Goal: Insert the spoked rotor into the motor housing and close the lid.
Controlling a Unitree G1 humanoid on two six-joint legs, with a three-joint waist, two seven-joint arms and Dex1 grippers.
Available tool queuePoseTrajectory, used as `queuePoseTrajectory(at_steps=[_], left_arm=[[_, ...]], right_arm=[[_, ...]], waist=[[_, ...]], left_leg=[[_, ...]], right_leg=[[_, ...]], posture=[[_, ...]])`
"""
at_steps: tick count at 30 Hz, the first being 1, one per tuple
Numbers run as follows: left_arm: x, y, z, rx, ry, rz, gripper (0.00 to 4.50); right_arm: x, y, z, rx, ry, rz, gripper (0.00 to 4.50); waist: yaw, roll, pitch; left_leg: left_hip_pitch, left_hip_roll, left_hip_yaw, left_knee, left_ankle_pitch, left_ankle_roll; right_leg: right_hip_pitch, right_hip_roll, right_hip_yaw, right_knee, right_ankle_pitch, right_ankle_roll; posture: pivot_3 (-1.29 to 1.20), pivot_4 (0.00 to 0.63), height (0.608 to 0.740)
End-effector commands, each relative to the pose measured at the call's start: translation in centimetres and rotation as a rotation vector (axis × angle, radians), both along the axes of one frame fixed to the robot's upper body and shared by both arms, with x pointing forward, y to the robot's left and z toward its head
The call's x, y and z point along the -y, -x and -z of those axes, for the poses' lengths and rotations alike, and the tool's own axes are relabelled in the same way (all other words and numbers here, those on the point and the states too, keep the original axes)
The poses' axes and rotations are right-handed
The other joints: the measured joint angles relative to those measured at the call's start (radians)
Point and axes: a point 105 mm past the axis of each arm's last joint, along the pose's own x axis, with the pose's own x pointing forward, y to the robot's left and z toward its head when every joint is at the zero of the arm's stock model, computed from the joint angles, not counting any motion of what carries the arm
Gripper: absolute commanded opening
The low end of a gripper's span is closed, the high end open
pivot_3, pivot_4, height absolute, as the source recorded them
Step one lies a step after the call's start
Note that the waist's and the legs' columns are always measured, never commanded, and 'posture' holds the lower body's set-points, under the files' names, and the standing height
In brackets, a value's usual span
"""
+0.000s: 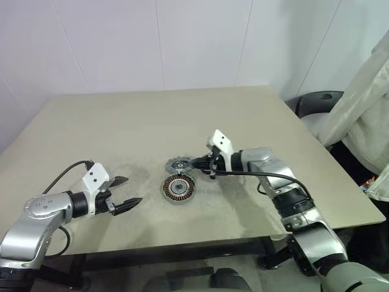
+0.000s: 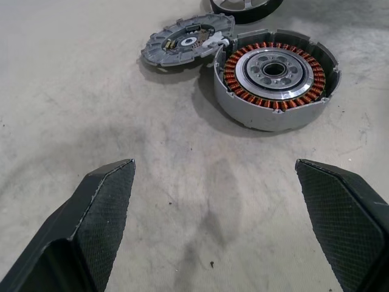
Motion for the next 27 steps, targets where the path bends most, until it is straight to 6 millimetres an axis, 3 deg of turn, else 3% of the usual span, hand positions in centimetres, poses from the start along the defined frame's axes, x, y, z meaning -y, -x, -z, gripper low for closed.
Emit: queuePoseTrajectory(at_steps=[1,3,13,16,19,23,27], left_arm=[[0.3,-0.2,-0.9,0.048,0.0,0.013,4.5],[0.3,-0.2,-0.8,0.048,0.0,0.015,4.5],[0.3,-0.5,-1.1,0.094,0.032,0.008,4.5],[0.3,-0.6,-1.1,0.106,0.037,0.005,4.5],[0.3,-0.6,-1.1,0.113,0.04,0.005,4.5],[0.3,-0.6,-1.0,0.118,0.041,0.006,4.5],[0.4,-0.7,-1.0,0.12,0.041,0.007,4.5]], right_arm=[[1.6,0.5,-2.3,0.005,-0.061,0.005,0.39],[2.9,0.7,-2.5,-0.02,-0.064,0.034,0.89],[8.8,0.9,-1.3,-0.26,-0.142,0.277,4.32],[10.2,0.7,-0.4,-0.348,-0.135,0.406,4.46],[10.1,1.5,-0.1,-0.511,-0.193,0.439,4.46],[10.4,0.9,-0.2,-0.682,-0.328,0.523,4.46],[10.2,0.7,0.2,-0.755,-0.378,0.556,4.46]], waist=[[0.0,0.0,0.0],[0.001,0.0,0.0],[0.001,0.0,0.0],[0.002,0.0,0.0],[0.002,0.0,0.0],[0.0,0.0,0.0],[0.0,0.0,0.0]], left_leg=[[0.0,0.0,0.0,0.0,0.0,0.0],[0.0,0.0,0.0,0.0,0.0,0.0],[0.0,0.0,0.0,0.0,0.0,0.0],[0.0,0.0,0.0,0.0,0.0,0.0],[0.0,0.0,0.001,0.0,0.0,0.0],[0.0,0.0,0.001,0.0,0.0,0.0],[0.0,0.0,0.001,0.0,0.0,0.0]], right_leg=[[0.0,0.0,0.0,0.0,0.0,0.0],[0.0,0.0,0.0,0.0,0.0,0.0],[0.0,0.001,0.0,0.0,0.0,0.0],[0.0,0.001,0.0,0.0,0.0,0.0],[0.0,0.001,0.0,0.0,0.0,0.0],[0.0,0.001,0.001,0.0,0.0,0.0],[0.0,0.002,0.001,0.0,0.0,0.0]], posture=[[0.0,0.0,0.74],[0.0,0.0,0.74],[0.0,0.0,0.74],[0.0,0.0,0.74],[0.0,0.0,0.74],[0.0,0.0,0.74],[0.0,0.0,0.74]])
